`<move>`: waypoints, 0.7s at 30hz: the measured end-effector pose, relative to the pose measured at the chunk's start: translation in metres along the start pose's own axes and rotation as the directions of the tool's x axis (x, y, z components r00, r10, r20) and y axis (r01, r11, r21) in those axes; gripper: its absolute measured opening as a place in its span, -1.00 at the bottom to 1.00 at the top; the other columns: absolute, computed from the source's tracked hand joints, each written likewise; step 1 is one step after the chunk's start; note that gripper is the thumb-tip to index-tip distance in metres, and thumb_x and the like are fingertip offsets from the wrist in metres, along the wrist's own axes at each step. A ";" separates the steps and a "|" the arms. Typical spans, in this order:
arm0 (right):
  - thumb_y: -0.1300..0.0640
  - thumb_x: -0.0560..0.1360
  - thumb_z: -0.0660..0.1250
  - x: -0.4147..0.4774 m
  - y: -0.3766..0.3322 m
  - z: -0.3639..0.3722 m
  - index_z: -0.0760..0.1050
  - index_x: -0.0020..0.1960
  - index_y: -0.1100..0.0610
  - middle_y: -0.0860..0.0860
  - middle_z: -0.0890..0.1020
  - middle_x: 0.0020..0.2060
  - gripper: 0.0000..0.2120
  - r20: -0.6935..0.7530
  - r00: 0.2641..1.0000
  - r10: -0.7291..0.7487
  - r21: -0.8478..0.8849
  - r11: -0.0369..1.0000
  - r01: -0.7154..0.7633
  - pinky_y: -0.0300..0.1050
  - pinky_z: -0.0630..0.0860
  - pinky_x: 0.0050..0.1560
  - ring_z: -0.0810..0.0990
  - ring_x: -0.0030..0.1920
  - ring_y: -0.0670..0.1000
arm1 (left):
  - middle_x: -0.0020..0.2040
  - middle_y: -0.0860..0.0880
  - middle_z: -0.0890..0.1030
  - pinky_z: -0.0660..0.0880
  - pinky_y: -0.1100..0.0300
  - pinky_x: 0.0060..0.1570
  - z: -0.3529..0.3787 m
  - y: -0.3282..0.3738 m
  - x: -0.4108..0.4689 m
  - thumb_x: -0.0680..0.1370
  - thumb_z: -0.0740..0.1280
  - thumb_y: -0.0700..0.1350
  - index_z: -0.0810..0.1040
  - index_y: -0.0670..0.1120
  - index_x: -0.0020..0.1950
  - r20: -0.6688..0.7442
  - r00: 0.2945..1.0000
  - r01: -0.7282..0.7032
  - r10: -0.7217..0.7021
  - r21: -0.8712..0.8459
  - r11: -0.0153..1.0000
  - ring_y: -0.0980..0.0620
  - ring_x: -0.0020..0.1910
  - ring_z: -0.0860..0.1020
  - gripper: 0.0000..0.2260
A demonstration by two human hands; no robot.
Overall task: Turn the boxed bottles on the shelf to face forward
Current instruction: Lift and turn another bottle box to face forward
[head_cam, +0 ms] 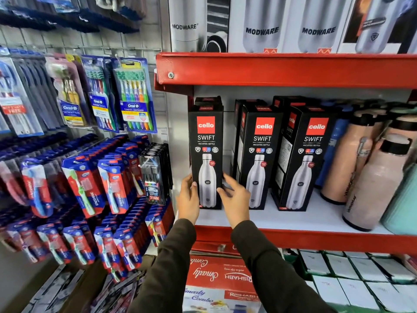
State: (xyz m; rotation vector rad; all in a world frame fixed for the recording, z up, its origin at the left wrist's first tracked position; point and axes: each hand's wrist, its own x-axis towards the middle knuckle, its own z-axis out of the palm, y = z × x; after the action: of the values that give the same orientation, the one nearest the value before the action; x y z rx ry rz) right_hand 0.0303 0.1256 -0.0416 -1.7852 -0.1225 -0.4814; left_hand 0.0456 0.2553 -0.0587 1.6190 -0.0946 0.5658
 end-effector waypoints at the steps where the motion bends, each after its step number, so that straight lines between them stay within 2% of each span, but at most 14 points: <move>1: 0.35 0.51 0.37 0.000 0.001 0.000 0.43 0.41 0.03 0.15 0.62 0.22 -0.48 -0.012 1.000 0.002 0.001 1.000 -0.002 -0.16 0.49 0.29 0.60 0.09 -0.11 | 0.22 0.05 0.53 0.34 0.65 0.00 0.001 0.000 0.000 0.67 0.13 -0.17 0.39 -0.12 0.40 -0.003 1.000 0.001 -0.001 -0.004 1.000 0.14 0.19 0.50 -0.70; 4: 0.34 0.53 0.35 -0.001 0.004 0.003 0.43 0.42 0.04 0.11 0.62 0.22 -0.50 -0.043 0.999 -0.008 -0.003 1.000 0.008 -0.18 0.49 0.26 0.63 0.15 -0.03 | 0.19 0.06 0.54 0.35 0.65 -0.02 0.003 0.002 0.000 0.67 0.14 -0.17 0.40 -0.12 0.39 0.004 1.000 0.018 -0.018 -0.019 1.000 0.31 0.11 0.50 -0.72; 6: 0.28 0.54 0.35 -0.002 0.005 0.004 0.43 0.41 0.04 0.04 0.63 0.18 -0.54 -0.052 0.999 -0.012 0.004 1.000 0.012 -0.32 0.50 0.19 0.64 0.12 -0.05 | 0.17 0.09 0.54 0.35 0.66 -0.03 0.002 0.001 0.000 0.67 0.14 -0.16 0.41 -0.10 0.38 0.012 1.000 0.027 -0.027 -0.015 1.000 0.38 0.10 0.48 -0.72; 9: 0.15 0.56 0.36 -0.001 0.004 0.007 0.47 0.38 0.06 -0.01 0.63 0.12 -0.61 -0.075 0.997 0.016 0.090 0.996 -0.009 -0.54 0.45 0.05 0.61 -0.01 -0.33 | 0.16 0.09 0.55 0.35 0.66 -0.03 -0.002 -0.001 0.001 0.67 0.14 -0.12 0.43 -0.09 0.37 0.022 0.999 0.041 -0.041 -0.007 0.999 0.43 0.08 0.48 -0.72; 12: 0.07 0.56 0.37 0.000 0.005 0.007 0.53 0.33 0.10 0.04 0.65 0.15 -0.65 -0.102 0.994 0.042 0.156 0.987 -0.026 -0.56 0.44 0.03 0.57 -0.04 -0.45 | 0.15 0.08 0.55 0.36 0.64 -0.02 -0.005 -0.001 0.002 0.67 0.14 -0.09 0.45 -0.07 0.36 0.028 0.998 0.050 -0.051 0.015 0.999 0.39 0.08 0.50 -0.72; 14: 0.05 0.55 0.38 -0.001 0.005 0.005 0.54 0.30 0.10 0.05 0.67 0.15 -0.65 -0.115 0.992 0.043 0.169 0.985 -0.023 -0.45 0.50 0.11 0.57 -0.03 -0.45 | 0.17 0.07 0.56 0.39 0.57 0.02 -0.006 0.000 0.000 0.67 0.14 -0.08 0.45 -0.06 0.35 0.036 0.998 0.055 -0.056 0.016 0.998 0.24 0.12 0.53 -0.72; 17: 0.03 0.54 0.39 -0.007 0.004 0.002 0.56 0.28 0.09 -0.02 0.67 0.09 -0.66 -0.117 0.992 0.044 0.177 0.984 -0.023 -0.04 0.60 0.19 0.58 -0.02 -0.43 | 0.20 0.06 0.57 0.39 0.43 0.11 -0.009 0.001 -0.005 0.67 0.16 -0.07 0.47 -0.03 0.33 0.029 0.998 0.056 -0.057 0.006 0.998 0.17 0.16 0.53 -0.74; 18: 0.03 0.53 0.39 -0.009 0.003 0.001 0.57 0.28 0.08 -0.04 0.67 0.08 -0.66 -0.116 0.992 0.048 0.185 0.982 -0.026 0.03 0.61 0.19 0.59 -0.01 -0.42 | 0.21 0.04 0.58 0.42 0.37 0.16 -0.010 0.001 -0.008 0.66 0.17 -0.06 0.48 -0.02 0.32 0.029 0.998 0.061 -0.061 -0.005 0.998 0.16 0.18 0.54 -0.75; 21: 0.02 0.53 0.39 -0.017 0.002 -0.001 0.57 0.27 0.05 -0.08 0.67 0.08 -0.67 -0.113 0.992 0.054 0.196 0.980 -0.031 0.09 0.61 0.17 0.62 0.05 -0.30 | 0.25 -0.02 0.59 0.47 0.08 0.31 -0.016 0.003 -0.018 0.65 0.20 -0.04 0.49 -0.05 0.32 0.040 0.996 0.079 -0.077 -0.046 0.996 0.04 0.27 0.54 -0.73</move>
State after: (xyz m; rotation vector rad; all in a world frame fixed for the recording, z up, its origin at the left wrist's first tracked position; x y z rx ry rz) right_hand 0.0152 0.1266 -0.0498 -1.5616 -0.0466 -0.5248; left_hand 0.0242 0.2654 -0.0630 1.5802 -0.0720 0.4694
